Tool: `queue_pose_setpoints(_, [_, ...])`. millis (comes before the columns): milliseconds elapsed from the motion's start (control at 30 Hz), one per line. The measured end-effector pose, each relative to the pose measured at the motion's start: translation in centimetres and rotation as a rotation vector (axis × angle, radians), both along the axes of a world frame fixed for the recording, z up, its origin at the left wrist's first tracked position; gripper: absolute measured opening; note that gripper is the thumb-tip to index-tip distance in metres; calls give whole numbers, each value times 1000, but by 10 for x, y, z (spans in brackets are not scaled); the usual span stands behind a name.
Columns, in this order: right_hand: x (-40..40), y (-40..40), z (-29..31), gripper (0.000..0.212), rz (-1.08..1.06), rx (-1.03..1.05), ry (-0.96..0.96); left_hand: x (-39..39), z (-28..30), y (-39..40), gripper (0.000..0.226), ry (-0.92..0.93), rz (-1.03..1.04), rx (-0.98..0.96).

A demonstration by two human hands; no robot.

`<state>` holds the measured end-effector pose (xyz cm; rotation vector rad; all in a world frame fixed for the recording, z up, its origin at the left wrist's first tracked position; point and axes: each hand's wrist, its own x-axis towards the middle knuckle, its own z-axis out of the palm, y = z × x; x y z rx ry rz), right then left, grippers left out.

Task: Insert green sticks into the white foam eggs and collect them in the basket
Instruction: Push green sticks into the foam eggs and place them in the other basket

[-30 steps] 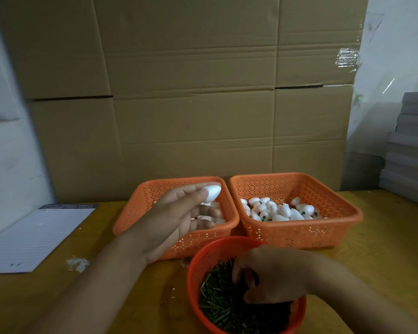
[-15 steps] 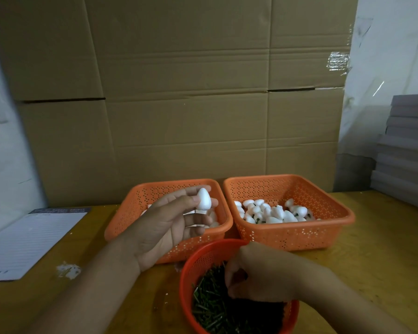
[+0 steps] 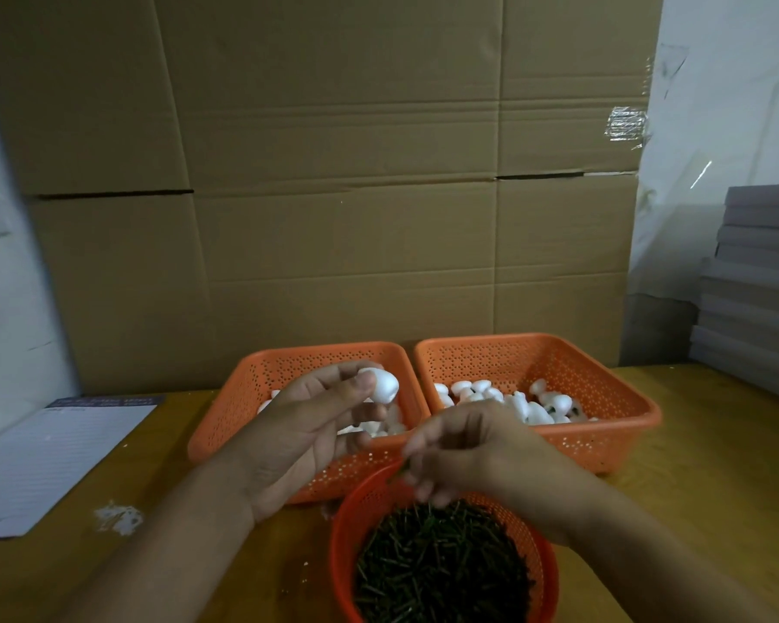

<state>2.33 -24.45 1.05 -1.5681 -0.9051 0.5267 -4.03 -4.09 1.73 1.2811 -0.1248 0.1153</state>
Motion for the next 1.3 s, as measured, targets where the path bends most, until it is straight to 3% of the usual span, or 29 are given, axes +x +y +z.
queue_pose_setpoints(100, [-1,2,3,9,-59,268,297,1,0,1,41,9,21,-59])
queue_pose_setpoints(233, [0,4,5,10,-117,444,419,1,1,1,44,14,7,-115])
queue_pose_setpoints(667, [-2,5,2,7,-276,369,217,-4,1,-3,34,20,15,-77])
queue_pose_setpoints(1033, [-7,7,2,14,-288,343,173,-6,2,-7,47,5,6,-20])
queue_pose_setpoints(1300, [-1,6,-1,7,-319,357,199,-4,1,-7,36,18,12,-49])
